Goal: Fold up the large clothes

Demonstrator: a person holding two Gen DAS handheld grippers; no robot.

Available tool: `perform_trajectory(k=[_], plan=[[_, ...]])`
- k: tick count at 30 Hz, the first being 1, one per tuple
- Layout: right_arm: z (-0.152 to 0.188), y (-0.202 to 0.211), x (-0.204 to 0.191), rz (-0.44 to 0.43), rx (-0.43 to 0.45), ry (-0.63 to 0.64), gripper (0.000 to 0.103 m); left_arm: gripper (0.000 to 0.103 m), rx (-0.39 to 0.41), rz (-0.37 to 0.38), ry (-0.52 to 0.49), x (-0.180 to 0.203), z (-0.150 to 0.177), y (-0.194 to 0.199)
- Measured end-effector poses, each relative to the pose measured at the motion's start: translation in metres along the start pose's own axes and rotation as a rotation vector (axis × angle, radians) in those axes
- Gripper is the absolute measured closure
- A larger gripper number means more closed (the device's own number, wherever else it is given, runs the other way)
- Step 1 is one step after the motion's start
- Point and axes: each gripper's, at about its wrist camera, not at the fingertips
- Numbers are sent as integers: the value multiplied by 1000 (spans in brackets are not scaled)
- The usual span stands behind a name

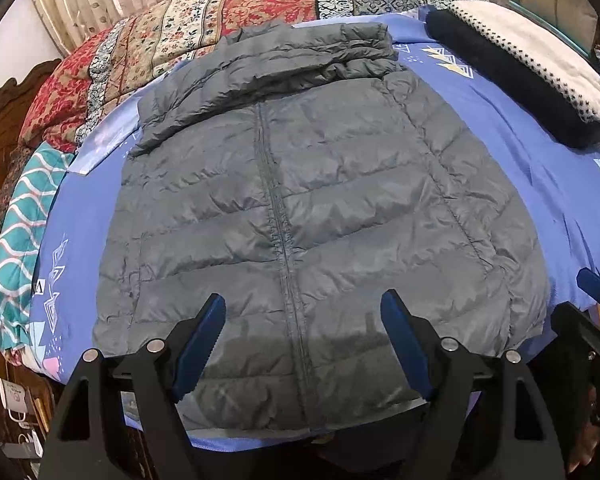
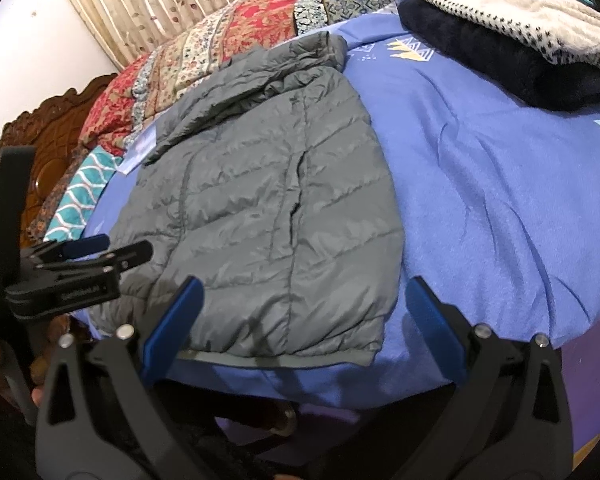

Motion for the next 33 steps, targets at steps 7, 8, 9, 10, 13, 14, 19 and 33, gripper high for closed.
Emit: perform_trajectory(k=[7,8,9,10,13,14,19,33], plan=[[-2,-3,-7,0,-11,21,6,7,-5,3,27,-10,0,-3],[-2,-4,-9,0,-13,26,6,7,-6,5,31,-11,0,-3],[-2,-4,-10,-1,-15,29,6,7,-9,8,36,-14,0,-4],[-2,-4,-10,-3,-17,34,6,7,-14,17,45,-19,-1,-4],[-5,-3,-5,-10,-24,35,6,7,-18,92,95,-50,-3,-2],[-6,-2,0,-7,-28,31,6,7,2,106,121,-70,-3,2],[-9,0,35,27,-54,-38,6,6,96,-12,268,-176,14,11],[17,-58,23,-141,-235,-1,50,5,-199,203,419,-234,99,-83]])
Point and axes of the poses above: each gripper's, at about its wrist camera, not at the fingertips, and y roughly against the way its jaws point, x to its right, z to its underside, and after that the axes turned 7 degrees about y, right-handed
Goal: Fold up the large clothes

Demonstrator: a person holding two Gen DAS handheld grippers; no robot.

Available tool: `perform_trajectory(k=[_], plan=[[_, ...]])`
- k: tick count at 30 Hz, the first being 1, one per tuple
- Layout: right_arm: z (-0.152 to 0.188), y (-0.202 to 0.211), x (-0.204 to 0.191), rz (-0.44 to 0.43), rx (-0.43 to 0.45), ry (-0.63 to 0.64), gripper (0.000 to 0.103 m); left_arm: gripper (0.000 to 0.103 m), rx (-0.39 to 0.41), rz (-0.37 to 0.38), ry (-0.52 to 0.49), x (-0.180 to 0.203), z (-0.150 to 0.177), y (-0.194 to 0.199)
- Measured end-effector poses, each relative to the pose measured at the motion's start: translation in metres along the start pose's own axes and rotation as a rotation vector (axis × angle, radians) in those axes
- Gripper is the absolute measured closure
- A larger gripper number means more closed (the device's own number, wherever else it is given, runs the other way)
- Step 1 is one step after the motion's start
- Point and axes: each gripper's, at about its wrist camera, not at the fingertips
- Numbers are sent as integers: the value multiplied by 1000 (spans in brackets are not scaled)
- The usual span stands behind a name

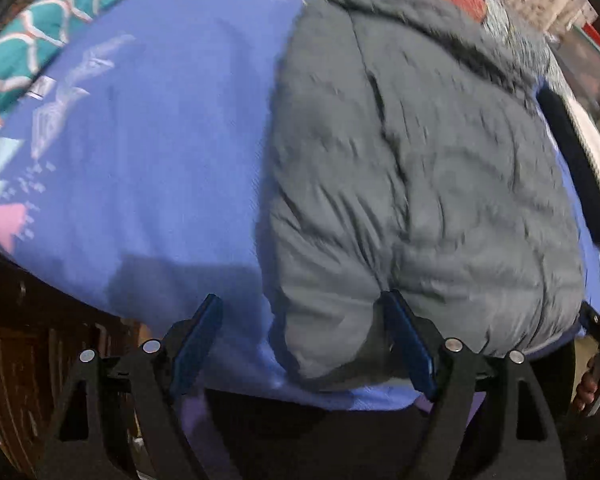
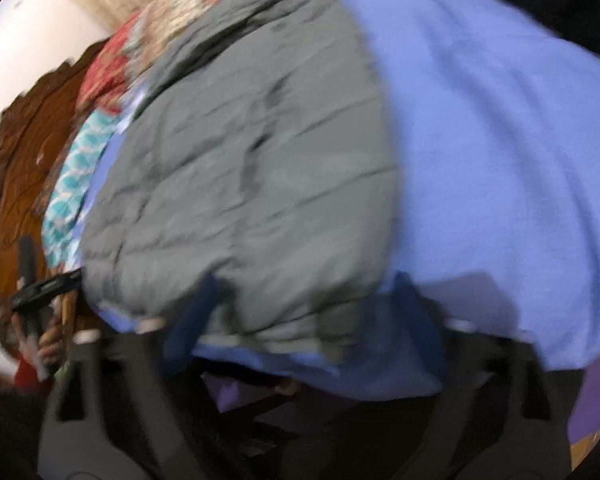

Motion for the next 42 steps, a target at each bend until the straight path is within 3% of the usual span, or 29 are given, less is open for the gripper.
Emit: perform_trajectory(k=[1,2,3,4,5,7,11,15,18,20,22,24,25,26,27,28,31,32,33,36,38,39,42], plan=[[0,-2,-8,-23,-15,23,58,10,8,-1,-9,6,4,1],[-1,0,-12,-40,-18,42,74,32,18,11,-26,13,7,5],[-3,4,-18,-64,-17,61,86,45,15,23,-45,17,8,9],[-5,11,-22,-79,-4,74,89,65,8,22,-59,24,9,15],[-9,18,-25,-90,12,81,92,75,10,27,-54,26,9,21],[-21,40,-29,-128,65,91,94,77,26,91,-21,28,1,40],[-60,78,-35,-164,194,115,95,78,110,240,70,26,-43,85],[-134,83,-28,-163,272,96,95,78,158,286,104,42,-120,98],[-197,54,-21,-105,256,80,95,75,174,201,102,68,-189,81],[-242,15,-5,-54,204,7,93,69,138,82,89,86,-234,51],[-270,-25,21,-62,149,-114,79,68,71,-47,99,97,-273,6],[-281,-65,60,-123,105,-341,56,68,-20,-123,110,93,-294,-28],[-283,-71,74,-150,118,-414,55,68,-81,-142,126,87,-303,-42],[-283,-71,86,-183,161,-475,50,68,-93,-111,153,79,-310,-43],[-281,-68,91,-196,193,-490,31,68,-91,-76,172,72,-311,-39],[-280,-61,97,-194,224,-496,25,68,-87,-35,185,64,-312,-32],[-277,-37,99,-131,260,-406,23,68,-42,88,207,45,-318,-2],[-275,-28,91,-78,261,-318,23,65,-2,101,203,40,-317,10],[-272,-22,82,-40,263,-237,19,62,51,84,192,35,-314,25],[-259,-28,60,60,206,-38,15,38,172,15,203,18,-295,46],[-253,-55,57,106,110,29,16,28,178,4,196,18,-280,39],[-248,-66,56,131,74,48,28,28,149,-14,164,25,-267,25],[-241,-87,50,422,49,174,31,28,105,-202,46,42,-253,-10]])
Point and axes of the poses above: each gripper's, at about its wrist camera, not at the fingertips, and y roughly against the way its jaws point, x to its right, z to its underside, and after that the axes turned 7 degrees about y, right-handed
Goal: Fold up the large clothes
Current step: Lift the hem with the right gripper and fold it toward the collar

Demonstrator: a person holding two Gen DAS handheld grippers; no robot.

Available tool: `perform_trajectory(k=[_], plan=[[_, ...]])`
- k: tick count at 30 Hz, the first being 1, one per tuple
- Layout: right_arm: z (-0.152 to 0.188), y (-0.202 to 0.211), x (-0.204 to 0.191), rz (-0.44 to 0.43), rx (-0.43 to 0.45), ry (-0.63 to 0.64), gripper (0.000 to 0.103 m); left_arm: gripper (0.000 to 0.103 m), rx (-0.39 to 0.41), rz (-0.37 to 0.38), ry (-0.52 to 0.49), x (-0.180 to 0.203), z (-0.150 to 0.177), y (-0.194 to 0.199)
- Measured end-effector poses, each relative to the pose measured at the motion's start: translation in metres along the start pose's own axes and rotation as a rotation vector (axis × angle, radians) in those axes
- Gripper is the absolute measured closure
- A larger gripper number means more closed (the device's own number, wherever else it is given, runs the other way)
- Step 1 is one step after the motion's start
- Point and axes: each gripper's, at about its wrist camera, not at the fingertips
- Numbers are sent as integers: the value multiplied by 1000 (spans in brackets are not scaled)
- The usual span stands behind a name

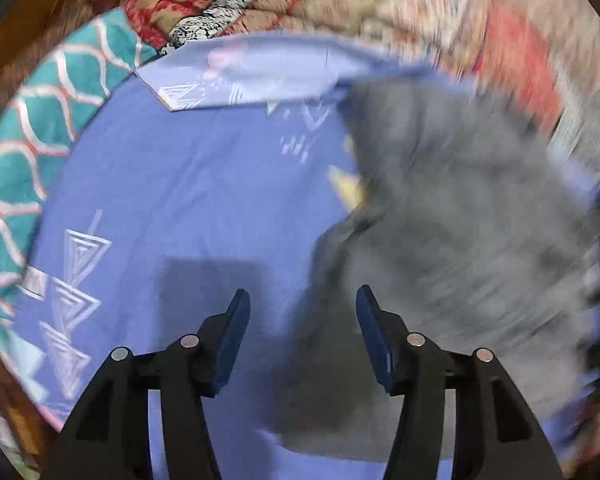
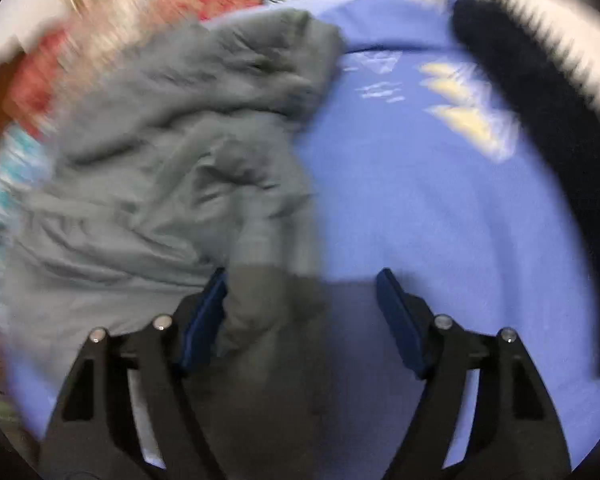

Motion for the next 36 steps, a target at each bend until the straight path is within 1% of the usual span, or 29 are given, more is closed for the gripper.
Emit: perform_trajectory(k=[1,2,4,5,6,7,8,9,10,11,12,14,16,17,19,20,21,22,23,24,26,28,29,30,32,33,34,35,36], plan=[[-1,6,1,27,17,13,31,28,0,-15,-11,2,-1,-1],[-5,15,3,23,39,17,31,28,8,-11,-6,0,-5,4],[-23,52,13,-38,147,15,26,28,105,25,6,0,-30,36],[-35,68,18,-81,194,8,18,28,160,39,-6,7,-43,52],[-48,81,22,-124,237,2,14,28,200,58,-25,19,-59,64],[-74,93,24,-174,286,0,14,28,220,72,-43,34,-73,69],[-96,95,21,-192,298,8,14,27,247,88,-78,62,-95,75],[-123,93,14,-204,302,23,14,26,264,96,-108,89,-110,75],[-157,82,2,-228,294,46,14,25,274,101,-135,110,-122,72],[-185,67,-11,-265,269,68,14,24,287,104,-187,147,-141,61],[-210,49,-25,-276,243,85,14,24,289,89,-219,174,-155,48],[-257,5,-53,-254,194,111,14,24,253,45,-252,222,-177,9],[-282,-30,-71,-245,142,114,14,24,210,-13,-252,251,-189,-27],[-294,-55,-83,-243,110,114,14,24,182,-33,-242,260,-196,-46],[-307,-92,-100,-223,74,129,15,24,132,-67,-207,269,-208,-82],[-309,-103,-101,-211,65,133,24,29,127,-64,-188,270,-211,-92],[-310,-116,-106,-216,48,141,46,38,136,-50,-179,267,-207,-95],[-310,-128,-109,-246,28,152,61,62,138,-32,-179,268,-207,-97],[-309,-131,-109,-258,24,150,78,80,125,-3,-191,271,-205,-96],[-307,-127,-108,-260,39,144,91,81,128,12,-197,272,-203,-92],[-304,-94,-107,-330,143,155,98,81,191,34,-225,273,-195,-70],[-293,-54,-110,-349,216,213,99,81,267,84,-268,269,-180,-29],[-280,-25,-113,-357,260,261,99,81,317,123,-282,261,-167,1],[-270,-6,-114,-363,287,288,100,81,354,163,-284,251,-153,27],[-230,50,-117,-391,357,364,100,81,399,241,-286,232,-128,66],[-214,69,-117,-403,374,388,100,81,433,289,-287,214,-101,93],[-183,95,-119,-427,395,424,100,81,447,319,-288,200,-81,110],[-155,113,-122,-445,407,448,100,81,445,360,-283,177,-50,129],[-132,125,-122,-456,409,464,100,81,438,388,-270,165,-31,140]])
Point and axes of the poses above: each gripper's, at about its wrist camera, not at the fingertips, and y roughly against the way its jaws point, x to its right, z to its underside, and after that the axes turned 7 degrees about y, right-handed
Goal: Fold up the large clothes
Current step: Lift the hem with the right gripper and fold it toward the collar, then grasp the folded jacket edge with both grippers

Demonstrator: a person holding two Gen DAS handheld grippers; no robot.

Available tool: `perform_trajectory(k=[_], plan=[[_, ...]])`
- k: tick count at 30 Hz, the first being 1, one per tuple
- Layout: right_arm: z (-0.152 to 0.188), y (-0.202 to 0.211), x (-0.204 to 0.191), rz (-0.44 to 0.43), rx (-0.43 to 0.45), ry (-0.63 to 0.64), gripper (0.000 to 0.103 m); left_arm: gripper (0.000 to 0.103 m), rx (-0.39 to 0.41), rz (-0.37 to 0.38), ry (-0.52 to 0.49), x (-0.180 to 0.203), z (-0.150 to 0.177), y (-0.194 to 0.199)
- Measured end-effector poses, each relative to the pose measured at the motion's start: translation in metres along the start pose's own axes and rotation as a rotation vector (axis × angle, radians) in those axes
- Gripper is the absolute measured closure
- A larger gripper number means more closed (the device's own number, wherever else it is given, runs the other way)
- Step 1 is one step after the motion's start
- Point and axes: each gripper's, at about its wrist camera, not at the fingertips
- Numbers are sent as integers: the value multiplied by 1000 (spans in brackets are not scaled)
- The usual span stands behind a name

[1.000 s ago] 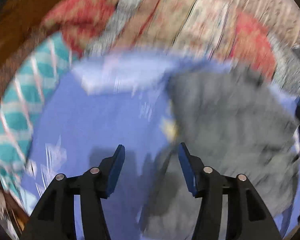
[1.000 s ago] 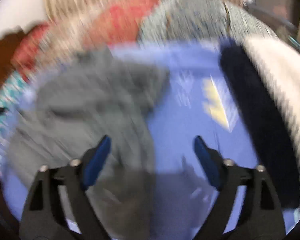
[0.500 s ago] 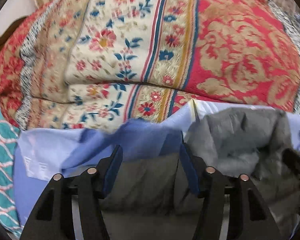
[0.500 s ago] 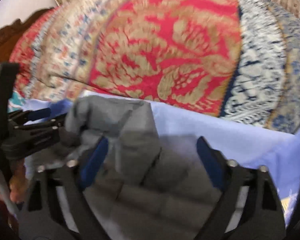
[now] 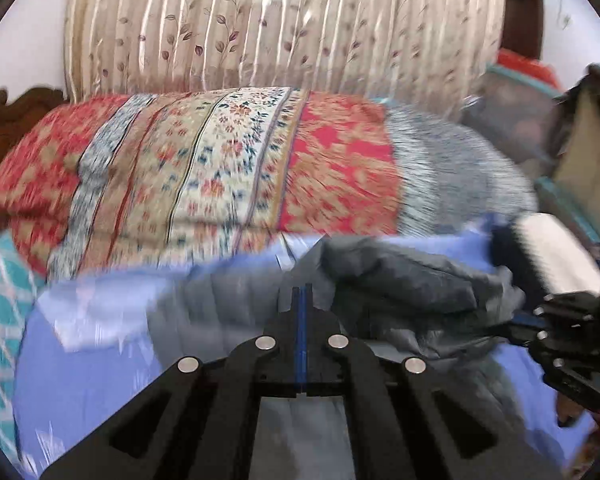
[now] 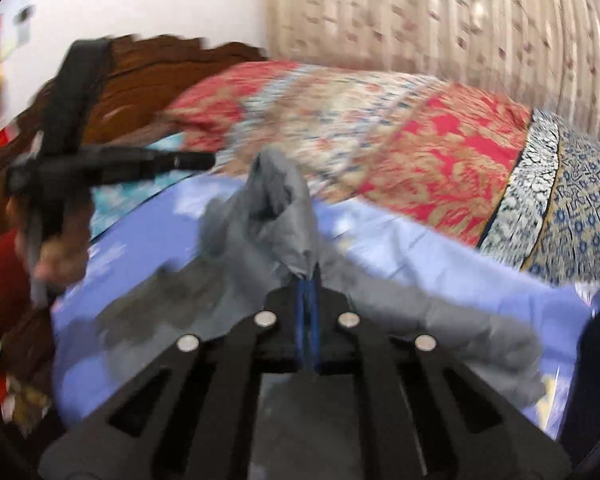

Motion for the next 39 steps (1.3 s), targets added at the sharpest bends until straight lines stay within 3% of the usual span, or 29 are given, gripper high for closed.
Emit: perform_trajectory(k=[3,6,8,11,13,15,17,19,20,24,27,29,30,32,34,37,39], plan=[[63,40,-67,-29,-43,52,100,81,-16,53,49,-16,55,65],[126,44,-109,-25,-148,35,100,81,-5,62,129,-36,107,118],[164,31,-124,3,-222,-29,100,81,2,55,155,-39,119,135],[196,10,-137,51,-238,-64,99,81,1,63,144,-27,122,134],[201,9,-138,64,-234,-95,98,81,1,54,105,-17,125,121],[203,25,-135,33,-215,-174,87,81,-22,13,68,-10,136,92],[202,49,-131,15,-198,-214,77,81,-130,-14,84,-16,150,39],[198,72,-127,14,-197,-270,32,81,-210,-50,126,-25,163,-5],[197,85,-126,22,-165,-296,20,81,-217,-59,132,-28,167,-14],[167,135,-110,123,-46,-325,20,81,-215,-60,178,-35,177,-32],[133,136,-94,196,1,-317,21,81,-210,-54,176,-32,179,-29],[120,118,-85,229,5,-305,21,81,-202,-50,171,-30,181,-23],[118,102,-81,204,5,-315,22,81,-199,-53,168,-29,182,-23],[125,65,-74,218,-45,-296,23,81,-196,-76,151,-27,187,-26],[156,9,-64,277,-166,-252,25,80,-188,-81,133,-27,191,-31],[189,-29,-45,298,-190,-287,25,79,-172,-96,78,-20,192,-41],[190,-42,-36,294,-223,-324,25,79,-182,-127,47,-18,195,-58]])
Point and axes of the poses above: each gripper's, at about its wrist camera, not at the fingertips, and y roughly against the way its jaws point, x to its right, z to its underside, and after that the axes turned 7 degrees about y, right-handed
